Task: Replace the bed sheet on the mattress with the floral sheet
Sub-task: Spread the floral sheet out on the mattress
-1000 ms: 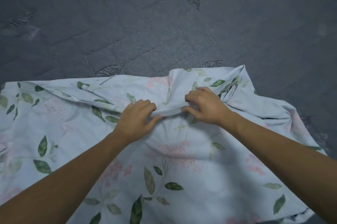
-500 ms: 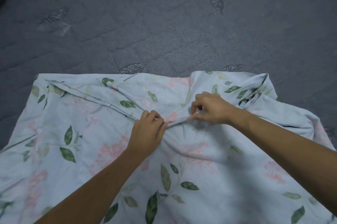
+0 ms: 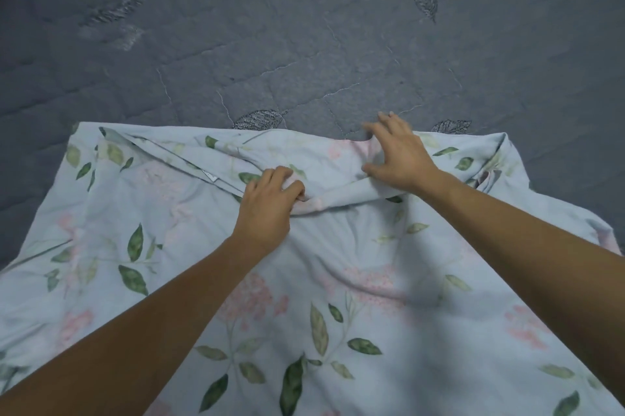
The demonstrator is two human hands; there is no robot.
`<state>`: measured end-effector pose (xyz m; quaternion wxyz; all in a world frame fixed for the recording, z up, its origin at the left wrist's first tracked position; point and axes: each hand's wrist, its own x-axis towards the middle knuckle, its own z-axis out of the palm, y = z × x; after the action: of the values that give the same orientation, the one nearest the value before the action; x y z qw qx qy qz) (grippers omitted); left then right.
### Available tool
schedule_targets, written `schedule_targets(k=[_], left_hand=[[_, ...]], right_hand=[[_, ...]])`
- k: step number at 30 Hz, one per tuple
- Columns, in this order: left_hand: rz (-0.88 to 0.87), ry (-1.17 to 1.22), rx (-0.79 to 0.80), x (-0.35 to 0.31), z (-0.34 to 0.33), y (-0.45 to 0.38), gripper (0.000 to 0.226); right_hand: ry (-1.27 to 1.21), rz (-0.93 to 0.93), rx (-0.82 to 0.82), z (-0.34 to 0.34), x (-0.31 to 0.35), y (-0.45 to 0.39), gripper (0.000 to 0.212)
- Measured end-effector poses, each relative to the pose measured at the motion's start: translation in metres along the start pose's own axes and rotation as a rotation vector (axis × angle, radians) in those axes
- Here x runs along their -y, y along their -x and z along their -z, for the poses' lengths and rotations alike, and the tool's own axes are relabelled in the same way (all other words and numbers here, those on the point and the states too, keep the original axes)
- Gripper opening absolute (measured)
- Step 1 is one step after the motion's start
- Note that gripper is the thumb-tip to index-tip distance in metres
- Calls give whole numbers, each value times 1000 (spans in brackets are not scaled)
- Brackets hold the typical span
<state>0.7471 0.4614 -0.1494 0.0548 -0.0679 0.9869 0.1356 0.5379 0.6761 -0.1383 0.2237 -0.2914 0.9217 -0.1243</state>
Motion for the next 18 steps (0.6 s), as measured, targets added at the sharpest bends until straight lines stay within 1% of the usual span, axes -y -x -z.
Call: schedule_targets(k=[1,2,3,4,6,7,8,11,13,15,16,18], left_hand=[[15,10,29,2,1,0,45],[30,11,50,6,2,-1,55],[33,12,55,9,3,-3,60],[28,14,48,12,5,-5,56],[1,-6,-11,16,5,-9,27],[-15,-28,-43,18,5,-10,12],[-22,-45,-63,19,5,-10,6],[-33,-25,-53,19,7,-4,11],[-21,22,-21,17,9,1,11],[-31,13,-60,14,14,5,9],[-25,0,-96,11,17,5,19],[-2,31,-122,6,24,3,52]], right_hand=[[60,-28,56,0,-1,-6,90],[108,-57,108,0,0,-10,93],[142,-91,144,2,1,-13,89],[167,-123,153,3,2,-14,76],[141,-125,96,7,6,-12,37],[77,-106,62,7,7,-7,24],[-8,-90,33,9,8,-1,20],[-187,-30,-33,10,8,30,23],[-206,23,-34,7,8,52,18],[-176,81,3,-1,9,72,14],[-149,110,23,-6,10,82,13],[-65,183,37,-18,13,98,13]])
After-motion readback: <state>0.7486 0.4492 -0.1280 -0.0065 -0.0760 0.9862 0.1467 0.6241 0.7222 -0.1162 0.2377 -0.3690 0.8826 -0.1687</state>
